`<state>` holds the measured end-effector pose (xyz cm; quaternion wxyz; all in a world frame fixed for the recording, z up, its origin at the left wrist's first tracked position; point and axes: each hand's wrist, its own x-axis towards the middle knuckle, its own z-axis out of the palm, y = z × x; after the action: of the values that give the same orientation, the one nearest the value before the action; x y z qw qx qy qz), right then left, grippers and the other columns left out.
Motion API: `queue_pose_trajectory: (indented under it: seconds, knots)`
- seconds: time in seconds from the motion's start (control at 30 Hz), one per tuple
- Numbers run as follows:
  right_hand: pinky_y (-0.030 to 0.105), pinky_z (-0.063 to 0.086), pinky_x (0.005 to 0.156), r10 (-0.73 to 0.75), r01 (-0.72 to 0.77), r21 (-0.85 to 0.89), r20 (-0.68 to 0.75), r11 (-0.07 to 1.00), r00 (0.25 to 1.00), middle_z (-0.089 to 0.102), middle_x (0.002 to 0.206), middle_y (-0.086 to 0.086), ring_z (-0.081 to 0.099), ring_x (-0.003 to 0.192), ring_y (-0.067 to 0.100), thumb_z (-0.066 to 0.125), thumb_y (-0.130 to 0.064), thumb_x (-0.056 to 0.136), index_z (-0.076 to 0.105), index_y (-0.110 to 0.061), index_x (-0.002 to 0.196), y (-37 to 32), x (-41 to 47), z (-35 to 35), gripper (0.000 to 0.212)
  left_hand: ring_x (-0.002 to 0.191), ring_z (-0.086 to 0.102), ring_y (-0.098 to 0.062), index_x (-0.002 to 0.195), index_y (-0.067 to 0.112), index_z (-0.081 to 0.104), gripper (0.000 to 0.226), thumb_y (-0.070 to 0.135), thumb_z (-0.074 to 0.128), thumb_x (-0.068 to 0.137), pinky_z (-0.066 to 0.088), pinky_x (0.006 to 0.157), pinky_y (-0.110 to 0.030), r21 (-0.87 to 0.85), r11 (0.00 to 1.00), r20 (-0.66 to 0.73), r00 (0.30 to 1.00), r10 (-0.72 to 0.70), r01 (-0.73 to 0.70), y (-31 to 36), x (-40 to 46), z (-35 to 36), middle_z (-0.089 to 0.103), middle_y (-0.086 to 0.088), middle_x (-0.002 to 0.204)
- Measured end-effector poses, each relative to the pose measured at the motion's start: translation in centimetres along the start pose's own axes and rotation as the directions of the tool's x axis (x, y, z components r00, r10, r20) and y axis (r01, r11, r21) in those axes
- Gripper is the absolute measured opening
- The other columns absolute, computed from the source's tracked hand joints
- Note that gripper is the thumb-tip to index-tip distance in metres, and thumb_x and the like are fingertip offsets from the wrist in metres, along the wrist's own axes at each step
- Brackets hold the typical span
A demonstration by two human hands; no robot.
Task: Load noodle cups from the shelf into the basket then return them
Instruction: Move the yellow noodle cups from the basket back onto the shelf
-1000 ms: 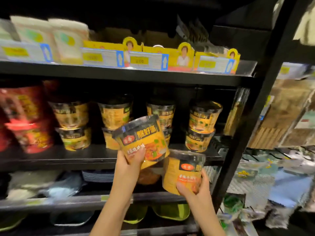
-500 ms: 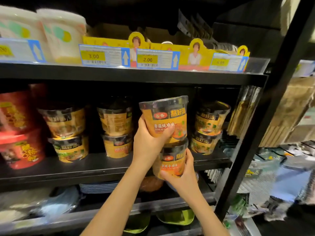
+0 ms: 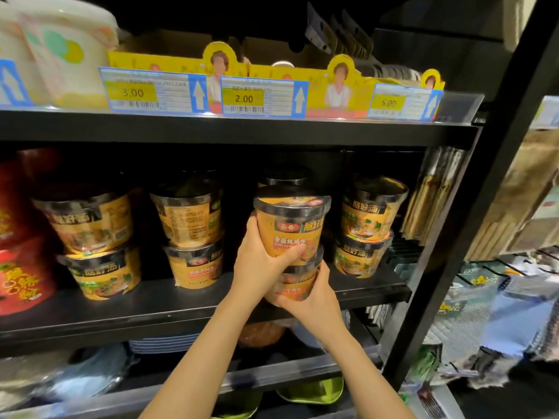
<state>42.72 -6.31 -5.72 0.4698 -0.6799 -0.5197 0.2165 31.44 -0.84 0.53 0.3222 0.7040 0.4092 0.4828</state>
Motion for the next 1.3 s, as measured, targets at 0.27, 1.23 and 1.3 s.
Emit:
queue_pose_trajectory:
  seconds: [0.27,1.23,1.3]
  knots:
    - [0.037,0.048,0.094,-0.023,0.030,-0.106,0.067,0.994,0.997,0.050,0.132,-0.006,0.054,0.117,0.017,0.077,-0.055,0.063,0.014,-0.024,0.141,0.0,3.6,-0.1,0.106,0.110,0.057,-0.021,0.134,0.017,0.031,0.097,0.055,0.078,0.059,0.051,0.091,-0.042,0.077,0.996,-0.046,0.998,-0.035,0.038,-0.5,2.2,0.5,0.057,-0.005,0.124]
    - [0.034,0.045,0.092,0.021,0.002,-0.237,0.094,0.971,0.995,0.054,0.128,-0.001,0.056,0.114,0.021,0.075,-0.054,0.068,0.028,-0.019,0.124,0.2,6.3,0.2,0.081,0.122,0.050,-0.026,0.143,0.016,0.021,0.099,0.047,0.077,0.068,0.042,0.099,-0.036,0.066,0.997,-0.028,0.999,-0.037,0.039,-2.4,5.1,1.3,0.049,-0.008,0.135]
    - [0.034,0.045,0.093,0.027,-0.006,-0.228,0.091,0.974,0.996,0.054,0.128,-0.001,0.056,0.114,0.020,0.075,-0.053,0.068,0.029,-0.019,0.125,0.2,6.3,0.3,0.081,0.122,0.049,-0.024,0.143,0.015,0.021,0.091,0.037,0.076,0.073,0.037,0.095,-0.026,0.074,0.996,-0.013,0.999,-0.040,0.041,-2.7,5.2,1.3,0.048,-0.007,0.135]
